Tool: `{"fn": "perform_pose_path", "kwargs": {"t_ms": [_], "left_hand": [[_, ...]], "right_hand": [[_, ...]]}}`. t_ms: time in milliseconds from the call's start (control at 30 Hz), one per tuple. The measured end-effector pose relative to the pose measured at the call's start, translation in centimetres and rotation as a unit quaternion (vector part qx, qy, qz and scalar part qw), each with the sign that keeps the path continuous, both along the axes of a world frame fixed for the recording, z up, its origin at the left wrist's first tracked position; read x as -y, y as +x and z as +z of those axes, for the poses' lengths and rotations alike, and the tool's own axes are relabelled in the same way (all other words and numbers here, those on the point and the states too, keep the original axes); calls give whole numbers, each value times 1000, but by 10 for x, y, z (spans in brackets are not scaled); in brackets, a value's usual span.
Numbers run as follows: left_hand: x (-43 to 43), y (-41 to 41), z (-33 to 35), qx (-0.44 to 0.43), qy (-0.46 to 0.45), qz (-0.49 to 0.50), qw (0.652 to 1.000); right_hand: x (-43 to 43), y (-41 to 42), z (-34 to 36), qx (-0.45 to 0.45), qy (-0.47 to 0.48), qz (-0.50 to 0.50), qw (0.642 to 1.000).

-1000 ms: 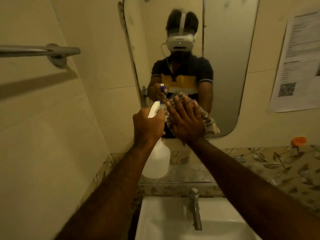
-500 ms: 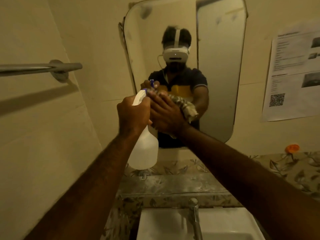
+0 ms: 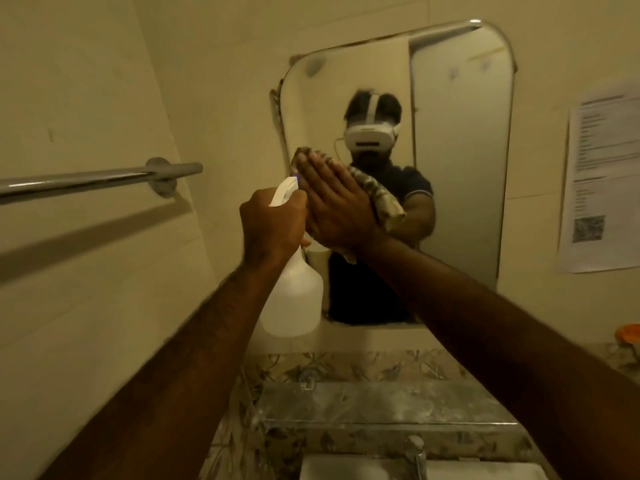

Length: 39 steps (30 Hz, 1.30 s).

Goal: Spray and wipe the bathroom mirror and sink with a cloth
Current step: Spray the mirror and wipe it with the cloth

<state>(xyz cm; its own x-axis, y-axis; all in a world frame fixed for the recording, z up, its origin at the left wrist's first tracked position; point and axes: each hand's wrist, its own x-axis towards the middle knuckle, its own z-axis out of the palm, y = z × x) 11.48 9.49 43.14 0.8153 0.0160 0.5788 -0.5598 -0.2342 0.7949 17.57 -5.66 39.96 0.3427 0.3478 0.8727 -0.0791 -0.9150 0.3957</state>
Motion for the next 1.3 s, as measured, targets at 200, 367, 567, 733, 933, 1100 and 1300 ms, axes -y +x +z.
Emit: {"fn": "perform_pose_path", "kwargs": {"t_ms": [200,367,567,733,933,1100,1300], "left_hand": [[-4,-5,23,-7,-37,-20,999],[-12,-6,35,-12,-52,-25,998],[-4,-10,34,-9,-55,-44,998],[3,-8,29,-17,-55,-53,997],[22,-8,15,-16,-38,-55,998],[36,-21,-15,-25,-21,-59,998],[30,-21,-58,-81,-2,-56,995]], "right_hand": [[58,-31,116,245,323,-88,910],[17,-14,105,214,287,-58,932],[4,1,58,9,-25,11,1000],[102,-60,63,211,318,-111,918],[72,-50,22,184,322,-114,922],[42,-18,-68,-30,16,-36,999],[116,-58,-85,96,214,-115,965]]}}
